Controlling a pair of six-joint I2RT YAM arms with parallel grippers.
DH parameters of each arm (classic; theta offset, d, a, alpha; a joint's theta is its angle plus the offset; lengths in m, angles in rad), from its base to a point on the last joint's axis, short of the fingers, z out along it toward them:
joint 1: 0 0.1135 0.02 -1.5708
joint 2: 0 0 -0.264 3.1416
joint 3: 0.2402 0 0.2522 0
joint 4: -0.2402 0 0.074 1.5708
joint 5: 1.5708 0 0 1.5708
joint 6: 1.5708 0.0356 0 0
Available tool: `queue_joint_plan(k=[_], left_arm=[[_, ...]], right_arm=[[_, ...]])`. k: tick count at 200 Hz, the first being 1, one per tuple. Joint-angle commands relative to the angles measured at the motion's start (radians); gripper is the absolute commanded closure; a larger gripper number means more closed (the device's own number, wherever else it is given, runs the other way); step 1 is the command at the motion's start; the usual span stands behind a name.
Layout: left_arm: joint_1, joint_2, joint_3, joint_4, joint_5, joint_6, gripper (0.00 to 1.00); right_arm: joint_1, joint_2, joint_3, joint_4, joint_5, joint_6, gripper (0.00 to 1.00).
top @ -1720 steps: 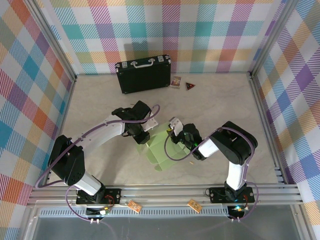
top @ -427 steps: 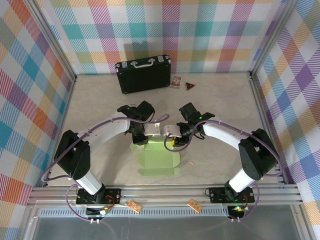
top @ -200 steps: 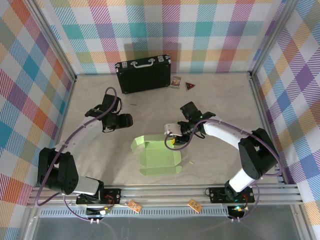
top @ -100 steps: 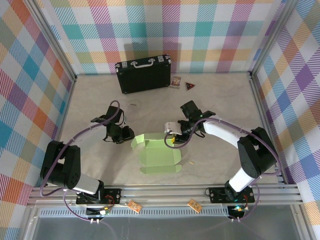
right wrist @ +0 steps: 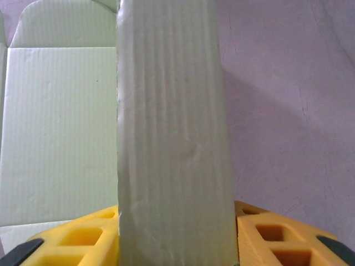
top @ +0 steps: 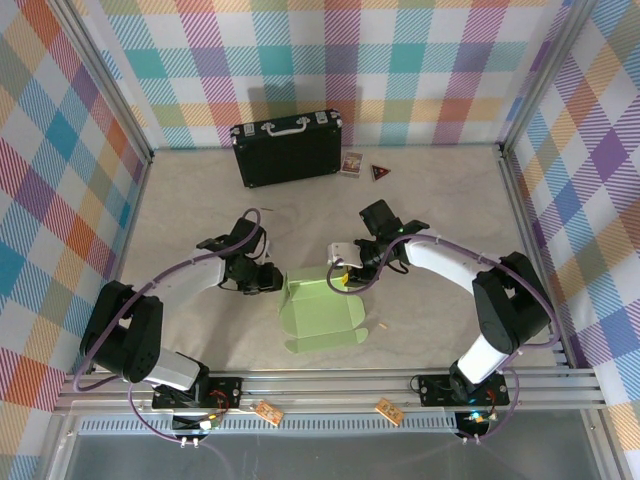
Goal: Fold the paper box
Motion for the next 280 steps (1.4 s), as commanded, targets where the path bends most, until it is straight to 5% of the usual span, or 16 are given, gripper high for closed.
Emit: queue_joint_plan(k=[1,142,175,198,280], left_arm=[[-0.028,-0.027,0.047,-0.086,0.017,0.035,0.7],[-0.017,0.037,0.204,-0.221,-0.11,0.034,0.63],[0.092,-0.11,0.118,-0.158,-0.208,-0.116,0.61],[0.128,-0.288,0.014,-0.09,-0.235,-0.168,0.46],[0.138,-0.52,-0.238,0.027,-0.031,-0.244,0.43]], right_arm=[[-0.007,0.033,0.014,-0.02,0.002,0.006,0.57],[-0.008,0.03,0.023,-0.034,0.024,0.019,0.57],[-0.008,0.004,0.01,0.003,0.015,0.068,0.57],[-0.008,-0.022,-0.02,0.046,0.024,0.113,0.57],[-0.014,-0.08,-0.072,0.125,-0.01,0.21,0.58]])
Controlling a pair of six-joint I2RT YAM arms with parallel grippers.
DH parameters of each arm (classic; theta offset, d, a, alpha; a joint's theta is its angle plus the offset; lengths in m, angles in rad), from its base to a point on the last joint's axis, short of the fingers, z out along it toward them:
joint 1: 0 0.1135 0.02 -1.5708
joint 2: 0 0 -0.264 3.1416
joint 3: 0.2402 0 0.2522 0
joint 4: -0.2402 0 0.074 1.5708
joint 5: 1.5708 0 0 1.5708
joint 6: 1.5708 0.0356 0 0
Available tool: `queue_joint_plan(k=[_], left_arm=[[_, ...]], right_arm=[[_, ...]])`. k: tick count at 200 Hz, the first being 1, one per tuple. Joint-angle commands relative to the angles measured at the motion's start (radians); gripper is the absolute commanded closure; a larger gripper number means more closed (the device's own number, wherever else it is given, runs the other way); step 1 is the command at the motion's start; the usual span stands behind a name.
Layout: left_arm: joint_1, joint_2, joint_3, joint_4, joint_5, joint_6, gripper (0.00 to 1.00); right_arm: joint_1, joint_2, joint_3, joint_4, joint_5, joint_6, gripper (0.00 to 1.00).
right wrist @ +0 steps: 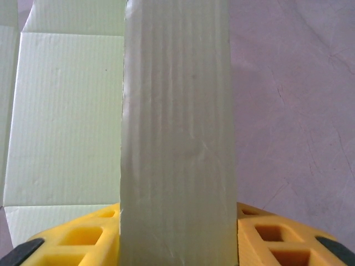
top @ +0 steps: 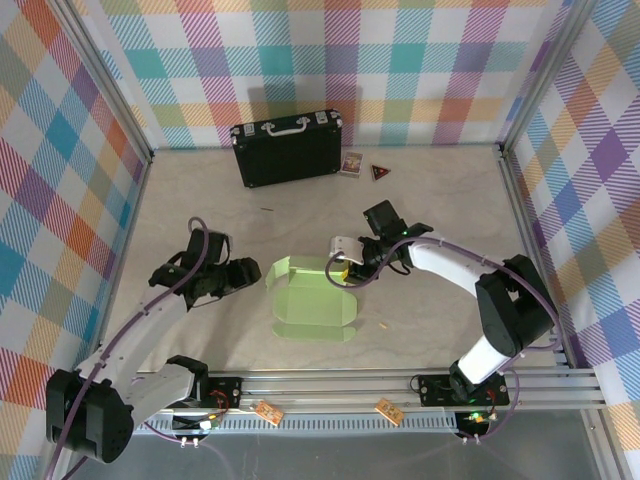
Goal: Fold the paper box
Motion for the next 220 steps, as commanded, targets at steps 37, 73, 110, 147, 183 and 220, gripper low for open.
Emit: queue_joint_plan(k=[37,73,110,147,183,220], left_arm=[[0.007,-0.083,-0.208,0.249,0.097,-0.129,0.41],[0.008,-0.086,-0.27,0.447,0.112,-0.097,0.38],[-0.025,-0.188,-0.371,0.634,0.09,-0.04,0.38],[-0.048,-0.331,-0.444,0.645,0.028,0.027,0.4],[-0.049,-0.368,-0.475,0.659,0.007,0.037,0.47],[-0.051,-0.288,-0.466,0.707,0.05,0.035,0.46]], right_arm=[[-0.008,-0.072,-0.057,0.091,-0.059,0.109,0.57],[-0.012,-0.115,-0.097,0.134,-0.063,0.155,0.57],[-0.018,-0.142,-0.112,0.178,-0.08,0.203,0.57],[-0.025,-0.162,-0.117,0.201,-0.104,0.228,0.57],[-0.027,-0.163,-0.119,0.223,-0.12,0.25,0.58],[-0.031,-0.169,-0.122,0.231,-0.13,0.261,0.57]])
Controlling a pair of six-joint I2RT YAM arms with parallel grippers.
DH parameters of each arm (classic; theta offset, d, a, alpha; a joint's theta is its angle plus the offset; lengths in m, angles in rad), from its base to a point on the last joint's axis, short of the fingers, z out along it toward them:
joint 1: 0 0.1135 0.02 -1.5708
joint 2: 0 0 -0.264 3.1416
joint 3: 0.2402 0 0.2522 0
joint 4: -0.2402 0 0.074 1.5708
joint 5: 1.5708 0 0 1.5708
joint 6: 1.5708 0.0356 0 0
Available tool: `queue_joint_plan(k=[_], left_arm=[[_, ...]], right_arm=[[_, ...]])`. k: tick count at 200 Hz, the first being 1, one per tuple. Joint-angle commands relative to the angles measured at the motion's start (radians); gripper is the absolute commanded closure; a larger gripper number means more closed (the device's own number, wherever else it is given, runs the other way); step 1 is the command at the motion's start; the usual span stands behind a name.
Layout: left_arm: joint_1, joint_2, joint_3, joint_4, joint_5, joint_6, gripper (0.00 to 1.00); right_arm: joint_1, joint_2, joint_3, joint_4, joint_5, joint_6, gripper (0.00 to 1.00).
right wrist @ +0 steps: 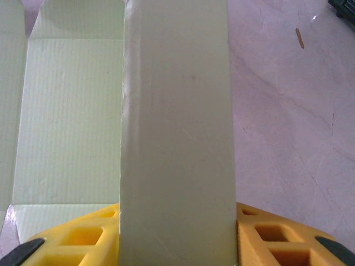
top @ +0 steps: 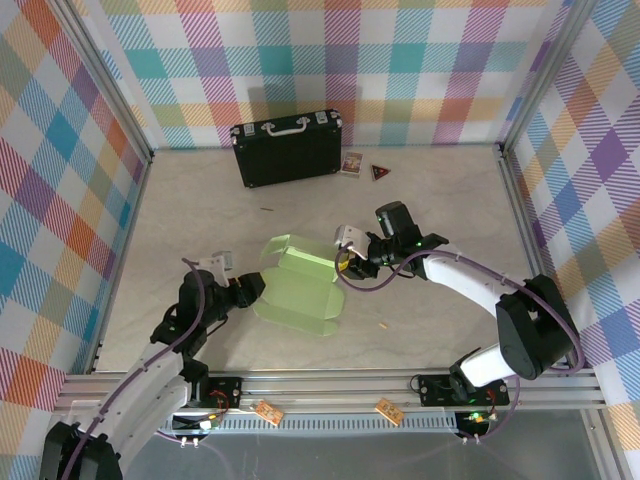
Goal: Fold the paper box
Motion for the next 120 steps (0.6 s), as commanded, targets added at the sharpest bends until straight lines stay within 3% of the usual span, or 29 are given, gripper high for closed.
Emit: queue_joint_plan(k=[1,27,56,93,120], left_arm=[[-0.008,0.042,-0.005,0.064,0.023,0.018,0.46],[-0.008,0.111,-0.011,0.111,0.068,0.027,0.4],[-0.008,0.211,-0.009,0.157,0.08,0.021,0.4],[-0.008,0.291,0.066,0.045,-0.054,-0.015,0.54],[-0.007,0.289,0.088,0.039,-0.04,-0.027,0.48]], right_arm=[[-0.011,-0.031,-0.012,0.029,-0.051,0.023,0.57],[-0.016,-0.032,-0.013,0.032,-0.059,0.032,0.57],[-0.021,-0.037,-0.011,0.038,-0.068,0.042,0.58],[-0.026,-0.041,-0.016,0.029,-0.069,0.035,0.58],[-0.027,-0.04,-0.022,0.015,-0.067,0.018,0.58]])
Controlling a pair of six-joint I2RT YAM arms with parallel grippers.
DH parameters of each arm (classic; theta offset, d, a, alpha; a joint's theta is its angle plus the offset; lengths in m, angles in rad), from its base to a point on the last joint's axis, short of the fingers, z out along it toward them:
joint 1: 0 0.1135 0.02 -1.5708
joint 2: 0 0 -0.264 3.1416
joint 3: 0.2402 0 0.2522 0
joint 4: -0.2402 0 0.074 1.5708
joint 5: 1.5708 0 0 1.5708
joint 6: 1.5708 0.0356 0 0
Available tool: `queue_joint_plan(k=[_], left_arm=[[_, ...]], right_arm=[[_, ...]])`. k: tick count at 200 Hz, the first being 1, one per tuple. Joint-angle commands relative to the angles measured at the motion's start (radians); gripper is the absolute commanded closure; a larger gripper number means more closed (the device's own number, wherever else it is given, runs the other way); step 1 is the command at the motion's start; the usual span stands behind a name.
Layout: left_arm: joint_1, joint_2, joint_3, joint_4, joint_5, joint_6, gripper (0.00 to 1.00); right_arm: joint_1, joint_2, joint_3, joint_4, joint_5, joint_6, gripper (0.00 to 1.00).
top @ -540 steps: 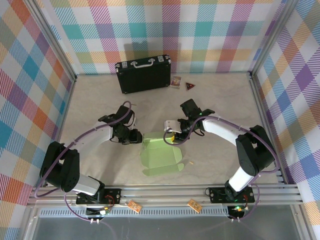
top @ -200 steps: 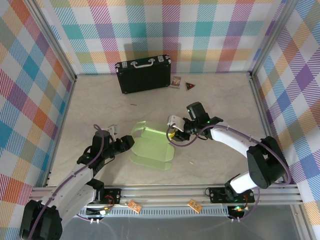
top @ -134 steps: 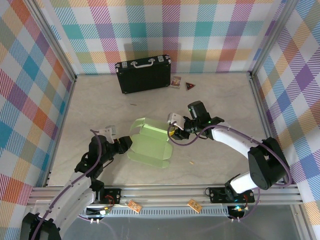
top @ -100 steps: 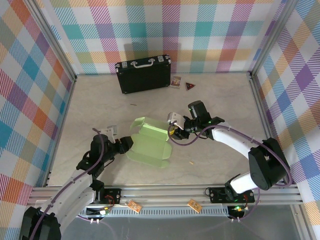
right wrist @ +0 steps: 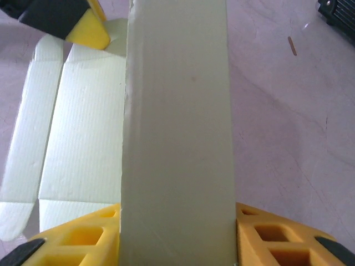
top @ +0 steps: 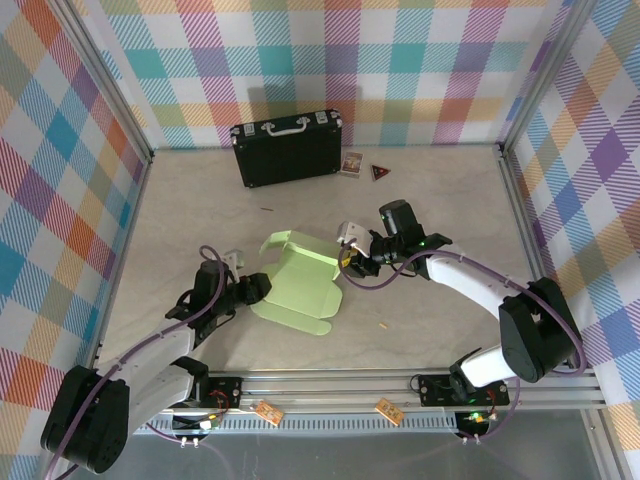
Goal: Fold the paper box
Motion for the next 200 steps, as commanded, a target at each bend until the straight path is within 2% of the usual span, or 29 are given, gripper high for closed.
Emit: queue_joint_plan(k=[1,38,82,98,138,169,185,200], left_arm=[[-0.002,-0.003,0.04,-0.038,-0.036,-0.014,0.48],[-0.001,-0.029,0.074,-0.12,-0.042,-0.04,0.38],[0.007,0.093,0.216,-0.475,-0.184,-0.09,0.38],[0.018,0.112,0.261,-0.547,-0.216,-0.105,0.39],[0.056,0.066,0.36,-0.62,-0.326,-0.111,0.45],[0.091,0.085,0.43,-0.608,-0.334,-0.08,0.45],[0.108,0.138,0.467,-0.55,-0.31,-0.041,0.45],[0.133,0.2,0.491,-0.438,-0.17,-0.012,0.46]], right_arm=[[-0.008,-0.023,-0.017,0.002,-0.043,-0.009,0.58],[-0.01,-0.007,-0.021,-0.005,-0.026,-0.034,0.58],[-0.013,0.003,-0.025,0.014,-0.026,-0.031,0.58],[-0.014,0.009,-0.025,0.012,-0.025,-0.033,0.58],[-0.016,0.011,-0.025,0.004,-0.024,-0.04,0.58],[-0.018,0.01,-0.025,0.002,-0.03,-0.044,0.58],[-0.018,0.012,-0.028,0.005,-0.036,-0.045,0.58],[-0.017,0.012,-0.029,0.002,-0.046,-0.052,0.58]])
